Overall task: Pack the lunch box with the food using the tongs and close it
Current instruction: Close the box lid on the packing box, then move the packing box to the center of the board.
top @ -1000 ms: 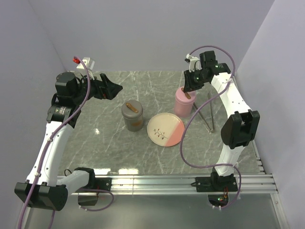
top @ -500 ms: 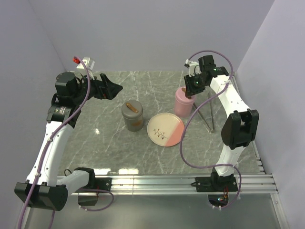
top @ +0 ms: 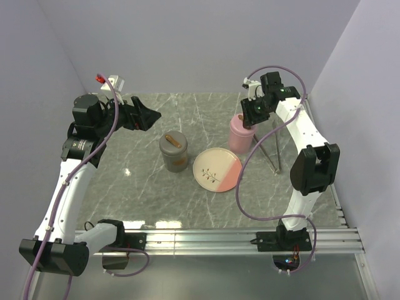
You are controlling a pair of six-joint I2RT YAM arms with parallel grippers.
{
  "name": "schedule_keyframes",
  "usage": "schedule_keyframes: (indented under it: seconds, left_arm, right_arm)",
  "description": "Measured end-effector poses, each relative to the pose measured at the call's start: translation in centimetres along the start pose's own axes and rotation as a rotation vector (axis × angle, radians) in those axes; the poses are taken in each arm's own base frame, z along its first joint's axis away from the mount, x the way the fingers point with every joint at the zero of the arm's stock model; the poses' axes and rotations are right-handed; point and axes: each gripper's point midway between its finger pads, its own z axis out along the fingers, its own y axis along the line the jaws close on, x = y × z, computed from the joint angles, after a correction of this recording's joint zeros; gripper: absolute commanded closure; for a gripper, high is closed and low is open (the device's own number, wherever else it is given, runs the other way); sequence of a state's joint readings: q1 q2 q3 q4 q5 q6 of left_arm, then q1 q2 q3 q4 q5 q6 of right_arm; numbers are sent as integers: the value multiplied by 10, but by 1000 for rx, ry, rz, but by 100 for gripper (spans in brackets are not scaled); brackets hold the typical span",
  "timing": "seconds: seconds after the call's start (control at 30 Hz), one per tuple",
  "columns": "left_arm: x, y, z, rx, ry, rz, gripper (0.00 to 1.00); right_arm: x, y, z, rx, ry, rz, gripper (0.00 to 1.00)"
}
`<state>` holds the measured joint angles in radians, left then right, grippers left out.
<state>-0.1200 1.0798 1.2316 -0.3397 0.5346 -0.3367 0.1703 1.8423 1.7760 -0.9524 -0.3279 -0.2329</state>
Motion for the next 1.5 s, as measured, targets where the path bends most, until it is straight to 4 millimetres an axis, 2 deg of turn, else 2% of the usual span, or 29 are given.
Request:
schedule_keyframes:
  seconds: [0.1, 0.17, 0.23, 0.3, 0.47, 0.6, 0.73, 0.87, 1.0, 1.1, 1.3, 1.5]
  left_arm:
    - [0, 0, 0, 3, 1, 0, 1]
    - [0, 0, 0, 3, 1, 1, 1]
    - [0, -1, 0, 7, 1, 2, 1]
    - [0, -2, -1, 11, 1, 3, 1]
    - [-1, -3, -1, 16, -3, 4, 1]
    - [-2, -5, 0, 23, -11, -2, 1]
    - [-2, -4, 1, 23, -11, -9, 1]
    - [-1, -4, 1, 23, -11, -11, 1]
    - [-2, -4, 2, 25, -16, -14, 1]
    - [0, -2, 4, 24, -12, -21, 1]
    - [2, -1, 5, 23, -8, -27, 1]
    - [6, 0, 6, 21, -2, -41, 1]
  right_arm:
    - [-1, 1, -2, -4, -3, 7, 47]
    - [-7, 4, -7, -24, -18, 17, 40]
    - [-15, 5, -17, -48, -48, 25, 31]
    - [-25, 1, -31, -70, -97, 37, 26]
    - [-28, -30, -74, -75, -192, 106, 28]
    - [-14, -58, -84, -81, -203, 222, 31]
    - [17, -74, -74, -104, -153, 337, 30]
    - [43, -69, -53, -145, -71, 390, 31]
    - [54, -67, -33, -191, -18, 432, 32]
    - [73, -65, -14, -217, 49, 490, 33]
    - [83, -70, 11, -235, 93, 538, 33]
    - [79, -73, 33, -265, 101, 590, 33]
